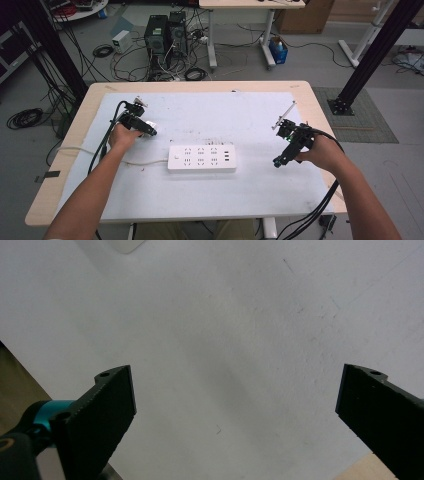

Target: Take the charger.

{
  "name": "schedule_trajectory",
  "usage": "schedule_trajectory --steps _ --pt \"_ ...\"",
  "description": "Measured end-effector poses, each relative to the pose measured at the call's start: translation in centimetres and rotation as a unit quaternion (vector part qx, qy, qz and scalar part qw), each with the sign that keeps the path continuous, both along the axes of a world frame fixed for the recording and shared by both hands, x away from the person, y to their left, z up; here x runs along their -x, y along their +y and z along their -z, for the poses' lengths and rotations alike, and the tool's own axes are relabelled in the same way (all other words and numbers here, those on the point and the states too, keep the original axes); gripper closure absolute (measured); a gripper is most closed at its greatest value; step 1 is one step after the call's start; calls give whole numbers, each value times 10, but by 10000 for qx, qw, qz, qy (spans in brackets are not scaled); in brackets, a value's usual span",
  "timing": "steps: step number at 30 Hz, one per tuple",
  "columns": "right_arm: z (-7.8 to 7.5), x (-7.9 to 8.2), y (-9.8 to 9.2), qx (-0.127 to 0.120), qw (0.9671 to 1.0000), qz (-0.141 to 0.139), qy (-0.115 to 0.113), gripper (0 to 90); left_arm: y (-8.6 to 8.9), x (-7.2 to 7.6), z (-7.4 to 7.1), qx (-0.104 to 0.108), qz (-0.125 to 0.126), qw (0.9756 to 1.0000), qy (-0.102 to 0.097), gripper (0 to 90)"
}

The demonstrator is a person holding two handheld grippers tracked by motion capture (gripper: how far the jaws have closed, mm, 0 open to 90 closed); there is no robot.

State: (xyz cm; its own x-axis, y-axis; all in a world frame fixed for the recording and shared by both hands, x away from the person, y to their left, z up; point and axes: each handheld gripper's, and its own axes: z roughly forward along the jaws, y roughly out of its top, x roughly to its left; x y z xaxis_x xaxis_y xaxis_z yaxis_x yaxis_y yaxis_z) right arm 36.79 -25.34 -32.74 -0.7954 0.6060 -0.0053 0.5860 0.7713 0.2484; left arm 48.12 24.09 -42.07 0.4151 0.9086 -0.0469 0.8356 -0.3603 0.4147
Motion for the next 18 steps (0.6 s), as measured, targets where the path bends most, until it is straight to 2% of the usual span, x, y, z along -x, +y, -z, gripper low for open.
schedule_trajectory --steps 2,9,11,12,18 --pt "0 0 0 5 10000 -15 -10 20 0 0 0 -66 56 10000 -27 233" --pt "0 1 -1 7 10000 1 -35 20 1 2 -2 -69 160 9998 -69 310" --pt "0 0 -2 12 10000 -26 -57 20 1 2 -3 -59 269 9996 -104 395" --pt "0 0 -2 13 10000 -24 -70 20 1 3 -3 -66 299 9995 -109 409" --pt "-1 1 -1 10 9999 25 -118 20 2 4 -3 -41 404 9991 -147 424"
